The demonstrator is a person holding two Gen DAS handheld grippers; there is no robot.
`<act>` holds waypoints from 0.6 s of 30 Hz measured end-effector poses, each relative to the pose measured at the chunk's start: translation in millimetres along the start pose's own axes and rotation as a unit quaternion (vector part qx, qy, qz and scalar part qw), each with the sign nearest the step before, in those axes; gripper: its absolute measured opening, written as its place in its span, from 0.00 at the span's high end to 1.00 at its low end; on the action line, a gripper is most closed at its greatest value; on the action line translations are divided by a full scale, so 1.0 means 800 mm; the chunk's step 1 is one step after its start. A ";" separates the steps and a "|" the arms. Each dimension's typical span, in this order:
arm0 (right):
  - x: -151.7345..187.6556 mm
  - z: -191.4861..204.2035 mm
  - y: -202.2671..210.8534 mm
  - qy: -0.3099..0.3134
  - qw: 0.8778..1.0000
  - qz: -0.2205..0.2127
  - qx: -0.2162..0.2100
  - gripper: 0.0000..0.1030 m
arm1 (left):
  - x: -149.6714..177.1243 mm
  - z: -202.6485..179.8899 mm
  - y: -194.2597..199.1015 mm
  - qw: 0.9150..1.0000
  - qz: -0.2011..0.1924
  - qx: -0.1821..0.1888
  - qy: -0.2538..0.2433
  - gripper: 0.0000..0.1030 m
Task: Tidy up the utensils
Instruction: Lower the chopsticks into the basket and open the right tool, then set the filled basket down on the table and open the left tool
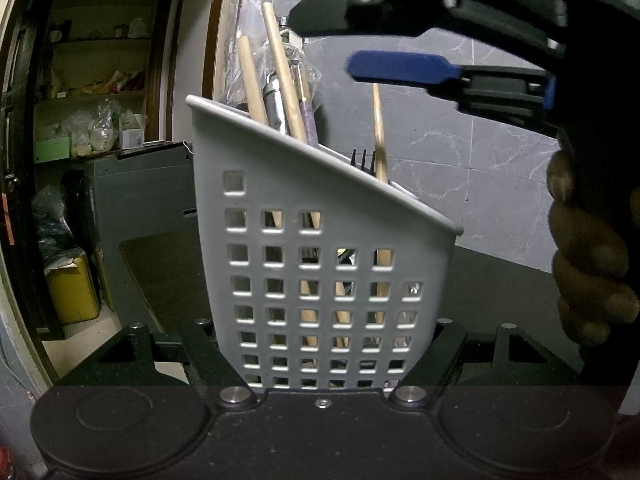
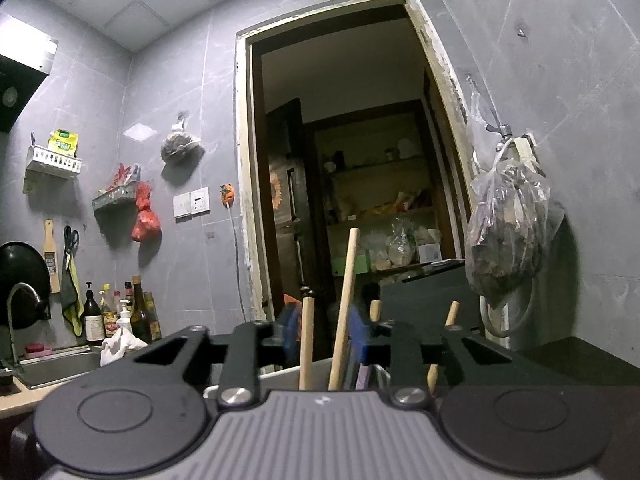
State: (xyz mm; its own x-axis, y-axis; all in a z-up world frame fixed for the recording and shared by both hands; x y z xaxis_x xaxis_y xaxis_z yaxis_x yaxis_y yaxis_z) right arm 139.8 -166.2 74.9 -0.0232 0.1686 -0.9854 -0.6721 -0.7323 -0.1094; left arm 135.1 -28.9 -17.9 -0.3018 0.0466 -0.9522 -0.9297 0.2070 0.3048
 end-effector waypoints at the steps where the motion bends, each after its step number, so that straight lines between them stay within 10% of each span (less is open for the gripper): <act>1: 0.000 -0.001 0.003 0.000 1.000 -0.002 0.002 0.47 | 0.000 0.000 0.000 1.000 0.000 0.000 0.000 0.26; 7: 0.000 -0.004 0.020 0.006 1.000 -0.011 0.019 0.15 | 0.000 0.000 0.000 1.000 0.000 0.000 0.000 0.26; 18: 0.012 -0.037 0.068 -0.027 0.996 -0.022 0.086 0.04 | 0.000 -0.001 0.002 1.000 -0.001 -0.002 -0.001 0.26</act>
State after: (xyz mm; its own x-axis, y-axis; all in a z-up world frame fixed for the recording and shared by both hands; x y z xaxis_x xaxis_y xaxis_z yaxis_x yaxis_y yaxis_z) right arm 125.3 -223.7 56.0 -0.0273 0.2358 -0.9714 -0.7897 -0.6008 -0.1237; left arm 133.6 -29.4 -17.3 -0.3000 0.0482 -0.9527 -0.9310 0.2029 0.3035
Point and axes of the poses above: each gripper's, at about its wrist camera, not at the fingertips, and y roughly against the way its jaws point, z to its left, x to its underside, the point moved 4 cm from there along -y, roughly the way its jaws point
